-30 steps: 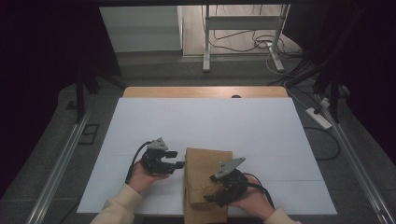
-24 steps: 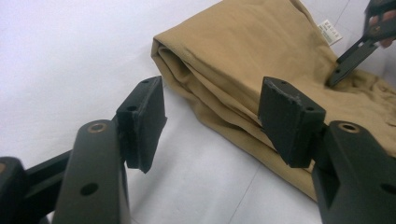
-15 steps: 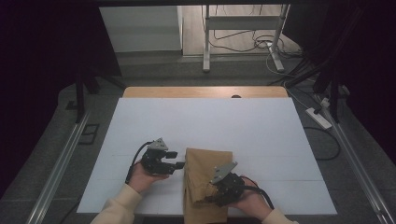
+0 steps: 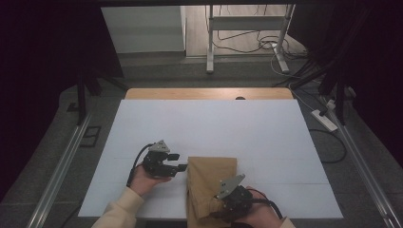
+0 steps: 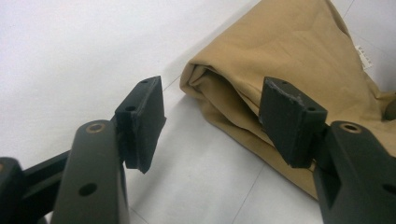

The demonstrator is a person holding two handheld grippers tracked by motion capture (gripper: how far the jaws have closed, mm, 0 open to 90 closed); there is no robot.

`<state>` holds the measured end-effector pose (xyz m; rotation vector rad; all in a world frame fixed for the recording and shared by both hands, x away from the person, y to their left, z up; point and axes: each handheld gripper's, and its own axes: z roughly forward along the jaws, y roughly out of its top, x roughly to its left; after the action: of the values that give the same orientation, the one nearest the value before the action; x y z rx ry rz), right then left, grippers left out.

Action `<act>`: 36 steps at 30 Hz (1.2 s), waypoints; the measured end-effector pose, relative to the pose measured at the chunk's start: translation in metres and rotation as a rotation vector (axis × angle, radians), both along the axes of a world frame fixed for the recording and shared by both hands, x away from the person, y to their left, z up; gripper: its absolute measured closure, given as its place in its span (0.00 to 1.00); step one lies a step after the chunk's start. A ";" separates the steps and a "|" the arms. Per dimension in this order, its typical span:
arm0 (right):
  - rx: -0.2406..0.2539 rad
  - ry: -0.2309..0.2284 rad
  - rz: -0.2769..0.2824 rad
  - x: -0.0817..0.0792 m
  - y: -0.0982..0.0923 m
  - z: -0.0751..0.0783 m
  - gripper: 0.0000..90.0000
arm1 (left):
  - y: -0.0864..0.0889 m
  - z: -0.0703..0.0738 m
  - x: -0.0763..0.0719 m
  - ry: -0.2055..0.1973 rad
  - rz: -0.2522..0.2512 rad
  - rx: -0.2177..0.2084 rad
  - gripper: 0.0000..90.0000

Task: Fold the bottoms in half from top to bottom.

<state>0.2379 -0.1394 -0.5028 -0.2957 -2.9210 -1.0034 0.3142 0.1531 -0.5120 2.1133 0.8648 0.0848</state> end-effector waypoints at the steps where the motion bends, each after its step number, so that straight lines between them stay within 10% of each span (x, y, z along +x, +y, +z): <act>1: 0.006 0.004 -0.002 0.000 0.000 -0.001 0.51 | 0.000 0.000 0.000 0.000 -0.001 0.001 0.44; 12: 0.141 0.031 -0.036 0.008 -0.014 0.018 0.32 | 0.002 0.000 0.001 0.000 0.002 -0.003 0.44; 36: 0.139 -0.037 -0.263 0.061 -0.047 0.015 0.30 | 0.001 -0.001 0.004 0.007 0.010 -0.009 0.43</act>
<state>0.2985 -0.1860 -0.4883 -0.6749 -2.8777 -1.2497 0.3187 0.1546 -0.5133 2.1024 0.8781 0.0786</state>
